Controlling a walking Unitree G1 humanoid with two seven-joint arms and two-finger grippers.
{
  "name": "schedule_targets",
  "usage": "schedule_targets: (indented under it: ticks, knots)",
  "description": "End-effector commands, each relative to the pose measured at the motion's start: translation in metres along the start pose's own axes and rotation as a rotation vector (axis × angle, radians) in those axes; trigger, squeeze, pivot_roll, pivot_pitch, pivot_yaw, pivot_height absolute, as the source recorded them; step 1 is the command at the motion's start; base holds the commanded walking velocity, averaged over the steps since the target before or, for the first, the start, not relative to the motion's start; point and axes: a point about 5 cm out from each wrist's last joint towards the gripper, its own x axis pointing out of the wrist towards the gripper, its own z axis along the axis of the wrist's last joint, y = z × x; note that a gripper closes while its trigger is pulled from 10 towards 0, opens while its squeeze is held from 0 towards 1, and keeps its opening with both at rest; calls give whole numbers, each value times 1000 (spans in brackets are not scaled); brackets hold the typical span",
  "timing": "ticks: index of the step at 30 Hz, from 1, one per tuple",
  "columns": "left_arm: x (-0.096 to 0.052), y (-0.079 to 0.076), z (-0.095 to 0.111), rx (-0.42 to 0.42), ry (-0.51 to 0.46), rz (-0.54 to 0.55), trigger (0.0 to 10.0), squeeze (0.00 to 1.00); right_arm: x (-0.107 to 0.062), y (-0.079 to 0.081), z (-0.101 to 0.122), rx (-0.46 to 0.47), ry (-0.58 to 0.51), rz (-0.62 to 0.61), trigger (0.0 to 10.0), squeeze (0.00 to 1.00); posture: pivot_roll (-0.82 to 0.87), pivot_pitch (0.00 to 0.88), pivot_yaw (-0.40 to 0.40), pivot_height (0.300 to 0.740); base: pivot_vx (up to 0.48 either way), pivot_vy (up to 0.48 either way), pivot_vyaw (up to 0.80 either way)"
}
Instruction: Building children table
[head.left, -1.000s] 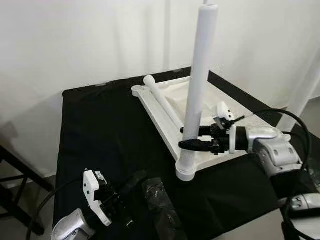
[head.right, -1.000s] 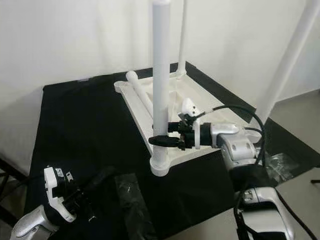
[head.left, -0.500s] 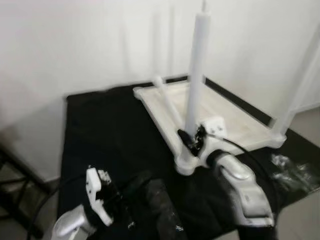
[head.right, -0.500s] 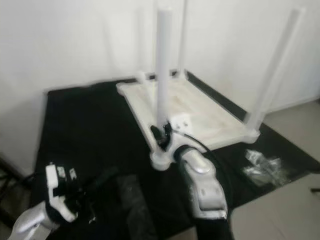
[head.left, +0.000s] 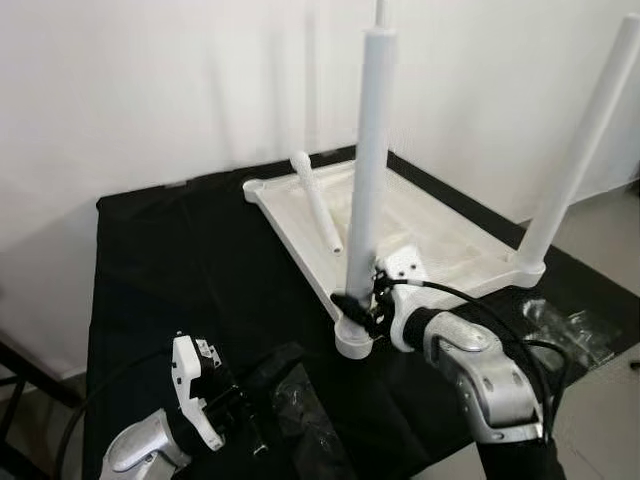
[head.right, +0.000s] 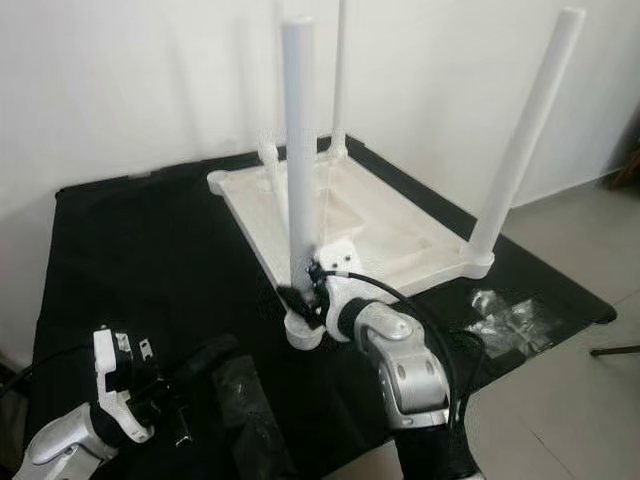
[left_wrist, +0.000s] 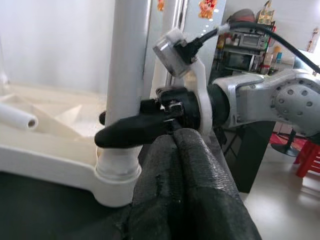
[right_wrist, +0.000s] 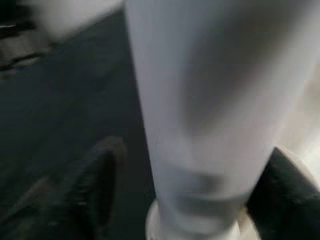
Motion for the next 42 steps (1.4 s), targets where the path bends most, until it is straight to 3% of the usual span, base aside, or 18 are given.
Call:
schedule_targets:
  ticks: [1, 2, 3, 4, 8, 15, 16, 19, 20, 27, 29, 33, 38, 40, 41, 42]
  knots:
    - [-2, 1, -3, -26, 12, -3, 10000, 0, -1, -2, 25, -117, -97, 144, 10000, 725, -74, 0, -6, 740, 0, 0, 0]
    - [-2, 1, -3, -26, 12, -3, 10000, 0, -1, -2, 25, -117, -97, 144, 10000, 725, -74, 0, -6, 740, 0, 0, 0]
    - [-1, 1, -3, -27, 12, -4, 10000, 0, -2, -5, 27, -143, -102, 159, 10000, 141, -70, 0, -7, 740, 0, 0, 0]
    - [-1, 1, -3, -28, 12, -4, 10000, 0, -3, -10, 29, -170, -101, 192, 10000, 0, -67, 0, -8, 740, 0, 0, 0]
    - [-1, 1, -4, -24, 16, -2, 10000, 0, -3, -25, 40, -218, -103, 332, 10000, 0, -50, 0, -10, 740, 0, 0, 0]
    - [-3, -1, -4, -19, 24, -1, 10000, 0, 7, -37, 46, -183, -94, 405, 10000, 0, -39, 0, -12, 740, 0, 0, 0]
    - [-3, -1, -4, -19, 27, -1, 10000, 0, 12, -41, 45, -171, -82, 386, 7412, 0, -30, 0, -12, 740, 0, 0, 0]
    - [-3, -1, -4, -19, 27, -1, 10000, 0, 12, -41, 45, -171, -82, 386, 7412, 0, -30, 0, -12, 740, 0, 0, 0]
    - [-4, -2, -4, -18, 30, -1, 10000, 0, 15, -44, 40, -163, -59, 376, 0, 0, -26, 0, -14, 740, 0, 0, 0]
    - [-4, -4, -4, -20, 34, -1, 10000, 0, 18, -47, 27, -131, -30, 381, 0, 0, -22, 0, -13, 740, 0, 0, 0]
    - [-5, -4, -3, -22, 34, 0, 10000, 0, 14, -49, 10, -116, 10, 353, 0, 0, -23, 0, -14, 740, 0, 0, 0]
    - [-5, -4, -3, -23, 33, 1, 10000, 0, 9, -49, 3, -114, 24, 337, 0, 0, -35, 0, -8, 740, 0, 0, 0]
    - [-6, -4, -1, -27, 30, -2, 10000, 0, 3, -44, -18, -28, 106, -6, 0, 0, -48, 0, -9, 740, 0, 0, 0]
    - [-7, -4, -1, -27, 30, -2, 10000, 0, 3, -44, -19, -16, 112, -35, 0, 0, -48, 0, -9, 740, 0, 0, 0]
    - [-7, -3, 0, -29, 29, -2, 10000, 0, 5, -26, -28, 4, 103, -206, 0, 0, -61, 6, -4, 740, 0, 0, 0]
    - [-8, -2, 1, -32, 26, 0, 10000, 0, 7, -2, -37, 101, 83, -304, 0, 0, -72, 9, 11, 740, 0, 0, 0]
